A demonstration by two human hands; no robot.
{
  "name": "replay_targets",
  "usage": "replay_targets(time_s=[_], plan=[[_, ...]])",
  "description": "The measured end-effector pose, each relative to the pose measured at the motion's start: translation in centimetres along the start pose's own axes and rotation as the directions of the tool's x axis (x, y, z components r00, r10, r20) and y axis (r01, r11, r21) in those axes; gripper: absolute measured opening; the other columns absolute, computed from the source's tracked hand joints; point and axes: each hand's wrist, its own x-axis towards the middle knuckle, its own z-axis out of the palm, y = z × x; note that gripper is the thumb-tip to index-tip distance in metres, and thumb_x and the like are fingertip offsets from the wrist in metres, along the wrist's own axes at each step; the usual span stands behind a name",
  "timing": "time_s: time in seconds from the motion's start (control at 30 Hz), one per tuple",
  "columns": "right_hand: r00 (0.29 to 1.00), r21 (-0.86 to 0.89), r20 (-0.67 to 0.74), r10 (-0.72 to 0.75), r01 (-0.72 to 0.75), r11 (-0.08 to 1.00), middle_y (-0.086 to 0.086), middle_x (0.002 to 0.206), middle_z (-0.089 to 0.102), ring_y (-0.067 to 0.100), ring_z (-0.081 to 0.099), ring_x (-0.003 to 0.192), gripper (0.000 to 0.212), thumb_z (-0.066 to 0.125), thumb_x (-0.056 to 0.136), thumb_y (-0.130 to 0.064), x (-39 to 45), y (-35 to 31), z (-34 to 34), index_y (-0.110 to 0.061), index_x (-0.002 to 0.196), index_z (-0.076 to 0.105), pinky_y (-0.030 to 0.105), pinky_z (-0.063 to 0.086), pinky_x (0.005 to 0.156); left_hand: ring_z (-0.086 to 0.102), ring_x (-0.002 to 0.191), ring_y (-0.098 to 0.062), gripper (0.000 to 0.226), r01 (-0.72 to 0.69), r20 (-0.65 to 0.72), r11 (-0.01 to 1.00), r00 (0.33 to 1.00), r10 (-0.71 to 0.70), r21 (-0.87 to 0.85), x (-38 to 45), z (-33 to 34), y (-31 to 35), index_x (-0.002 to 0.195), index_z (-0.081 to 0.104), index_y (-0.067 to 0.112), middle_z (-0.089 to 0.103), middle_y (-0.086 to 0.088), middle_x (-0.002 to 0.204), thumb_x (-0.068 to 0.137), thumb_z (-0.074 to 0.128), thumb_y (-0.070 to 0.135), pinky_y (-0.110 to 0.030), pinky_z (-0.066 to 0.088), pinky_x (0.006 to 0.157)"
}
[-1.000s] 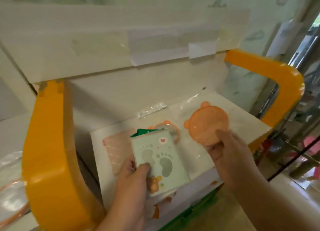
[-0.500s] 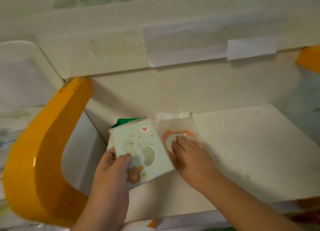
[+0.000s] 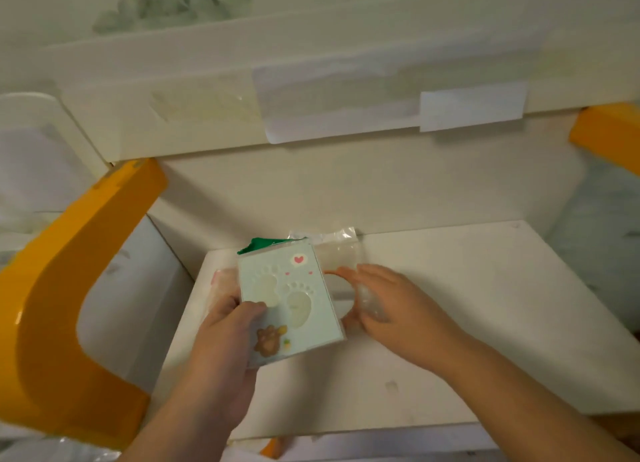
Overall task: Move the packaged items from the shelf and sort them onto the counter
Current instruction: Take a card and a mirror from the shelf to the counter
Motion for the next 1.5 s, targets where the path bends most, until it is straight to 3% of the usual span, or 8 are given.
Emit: replay_targets(time_s=[0.07, 0.3, 0.57, 0.77, 0.87, 0.97, 1.27, 1.5], plan=[[0.991, -0.026, -0.079, 0.109, -0.112, 0.993, -0.014, 0.143, 0.047, 0.004, 0.041, 0.132, 0.048, 0.061, 0.092, -0.033, -1.6, 2.1, -2.3, -0.027, 0.138, 0.051, 0.011, 0.024, 0.104, 0.071, 0.087, -0.034, 0.020, 0.003, 0.025, 1.000, 1.000, -0.003, 0.030, 0.6, 1.6, -0.9, 0.099, 0.062, 0.011, 0.075, -0.016, 0.102, 0.095, 0.047, -0.001, -0.038, 0.055, 0.063], [0.938, -0.084, -0.180, 0.296, -0.314, 0.946, -0.019, 0.125, 0.052, 0.005, 0.053, 0.115, 0.041, 0.064, 0.089, -0.039, -7.2, 5.8, -8.3, -0.033, 0.129, 0.055, 0.029, 0.047, 0.097, 0.073, 0.088, -0.031, 0.029, 0.065, 0.246, 0.969, 0.961, -0.125, 0.239, 2.4, 10.5, -5.4, 0.109, 0.064, 0.007, 0.074, -0.018, 0.105, 0.091, 0.046, -0.007, -0.038, 0.058, 0.065], [0.922, -0.085, -0.206, 0.329, -0.352, 0.932, -0.026, 0.118, 0.047, -0.001, 0.050, 0.109, 0.041, 0.063, 0.089, -0.041, -12.7, 7.4, -10.6, -0.035, 0.129, 0.054, 0.022, 0.045, 0.093, 0.074, 0.088, -0.035, 0.039, 0.038, 0.222, 0.918, 0.966, -0.135, 0.395, 5.6, 16.3, -10.3, 0.110, 0.067, 0.015, 0.072, -0.014, 0.108, 0.074, 0.053, 0.009, -0.056, 0.061, 0.076], [0.921, -0.053, -0.184, 0.342, -0.357, 0.932, -0.026, 0.117, 0.048, -0.002, 0.049, 0.109, 0.040, 0.063, 0.089, -0.041, -13.7, 7.8, -10.9, -0.036, 0.128, 0.054, 0.022, 0.046, 0.093, 0.058, 0.074, -0.018, 0.020, -0.049, 0.139, 0.875, 0.990, -0.021, 0.482, 2.2, 17.5, -8.2, 0.100, 0.058, 0.011, 0.063, -0.011, 0.103, 0.089, 0.047, -0.001, -0.024, 0.047, 0.049], [0.926, -0.054, -0.190, 0.327, -0.342, 0.938, -0.025, 0.118, 0.049, -0.001, 0.050, 0.110, 0.040, 0.064, 0.089, -0.040, -13.1, 7.6, -11.1, -0.035, 0.128, 0.055, 0.021, 0.045, 0.094, 0.052, 0.086, -0.014, 0.026, -0.115, 0.183, 0.808, 0.983, 0.009, 0.578, 1.0, 17.1, -7.2, 0.109, 0.057, 0.022, 0.052, -0.004, 0.122, 0.093, 0.048, 0.004, -0.028, 0.041, 0.065], [0.935, -0.061, -0.191, 0.300, -0.316, 0.947, -0.025, 0.118, 0.050, 0.000, 0.051, 0.110, 0.039, 0.064, 0.089, -0.041, -12.1, 7.2, -11.1, -0.035, 0.127, 0.056, 0.023, 0.046, 0.094, 0.051, 0.116, -0.021, 0.056, -0.215, 0.213, 0.700, 0.973, 0.092, 0.681, 0.3, 15.5, -6.1, 0.149, 0.038, 0.017, 0.045, -0.002, 0.148, 0.095, 0.051, 0.013, -0.035, 0.042, 0.087], [0.974, -0.026, -0.157, 0.161, -0.167, 0.986, -0.020, 0.120, 0.052, 0.005, 0.052, 0.112, 0.037, 0.064, 0.088, -0.041, -6.0, 1.0, -7.6, -0.036, 0.124, 0.056, 0.024, 0.045, 0.092, 0.039, 0.136, -0.014, 0.050, -0.508, 0.506, -0.126, 0.736, 0.450, 0.852, -2.8, 5.7, -0.7, 0.142, 0.049, 0.018, 0.049, 0.003, 0.147, 0.093, 0.052, 0.028, -0.027, 0.027, 0.113], [0.991, -0.026, -0.113, -0.070, 0.068, 0.997, -0.021, 0.118, 0.052, 0.004, 0.050, 0.111, 0.036, 0.066, 0.085, -0.041, -1.5, -11.1, -3.0, -0.036, 0.120, 0.058, 0.019, 0.035, 0.087, 0.048, 0.131, -0.025, 0.053, -0.335, 0.417, -0.262, 0.577, 0.702, 0.905, -8.0, -6.9, 6.9, 0.132, 0.058, 0.012, 0.057, -0.005, 0.138, 0.086, 0.051, 0.039, -0.036, 0.034, 0.111]])
